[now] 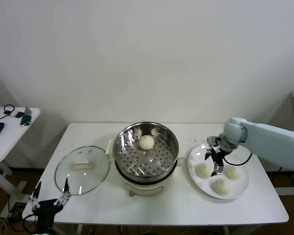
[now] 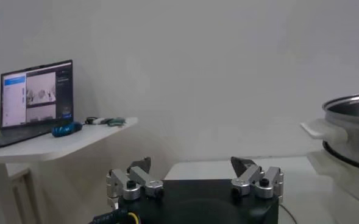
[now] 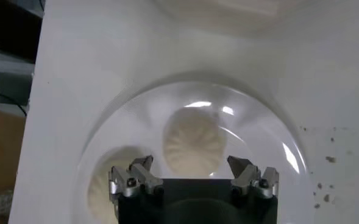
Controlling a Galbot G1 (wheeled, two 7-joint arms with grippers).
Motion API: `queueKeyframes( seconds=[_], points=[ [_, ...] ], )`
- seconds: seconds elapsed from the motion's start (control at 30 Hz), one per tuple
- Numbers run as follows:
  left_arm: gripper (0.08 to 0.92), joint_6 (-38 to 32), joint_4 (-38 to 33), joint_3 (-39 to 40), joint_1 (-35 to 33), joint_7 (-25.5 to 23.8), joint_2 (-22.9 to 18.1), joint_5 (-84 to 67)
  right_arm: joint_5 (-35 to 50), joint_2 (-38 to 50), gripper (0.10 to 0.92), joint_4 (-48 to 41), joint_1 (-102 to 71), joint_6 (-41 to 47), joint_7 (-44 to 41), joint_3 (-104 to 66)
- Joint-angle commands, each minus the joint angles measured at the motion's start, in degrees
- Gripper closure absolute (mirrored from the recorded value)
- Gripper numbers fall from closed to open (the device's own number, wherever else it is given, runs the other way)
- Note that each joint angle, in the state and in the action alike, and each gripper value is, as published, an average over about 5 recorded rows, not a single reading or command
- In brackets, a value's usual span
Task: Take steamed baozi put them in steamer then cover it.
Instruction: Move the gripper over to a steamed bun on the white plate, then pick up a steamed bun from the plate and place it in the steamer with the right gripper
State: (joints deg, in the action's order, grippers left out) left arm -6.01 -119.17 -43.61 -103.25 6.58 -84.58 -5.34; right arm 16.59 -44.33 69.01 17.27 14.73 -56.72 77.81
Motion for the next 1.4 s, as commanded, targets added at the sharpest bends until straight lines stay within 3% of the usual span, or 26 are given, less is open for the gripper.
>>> queueKeyframes(
  seconds=[0.03, 0.53, 0.87, 1.1, 1.4],
  points=[
    [0.177, 0.0, 0.5, -0.1, 0.0, 0.0, 0.0, 0.0, -0.8, -3.2, 0.203, -4.6, -4.0, 0.6, 0.4, -2.1],
    [0.177, -0.1, 0.8, -0.2, 0.2, 0.0, 0.0, 0.0, -3.8, -4.1, 0.208, -6.9, -5.1, -1.2, -1.7, -3.6],
    [0.177, -0.2, 0.7, -0.3, 0.0, 0.0, 0.0, -0.2, -1.2, -2.4, 0.312, -5.5, -4.0, -1.0, -1.7, -3.6],
    [0.177, -0.1, 0.3, -0.2, 0.3, 0.0, 0.0, -0.3, 5.7, -1.0, 0.321, -4.7, 4.1, -0.6, -1.5, -1.1],
    [0.177, -0.2, 0.0, 0.7, 0.3, 0.0, 0.2, -0.4, 21.5, -4.0, 0.321, -3.6, 29.9, -1.1, -2.7, 12.0]
  ],
)
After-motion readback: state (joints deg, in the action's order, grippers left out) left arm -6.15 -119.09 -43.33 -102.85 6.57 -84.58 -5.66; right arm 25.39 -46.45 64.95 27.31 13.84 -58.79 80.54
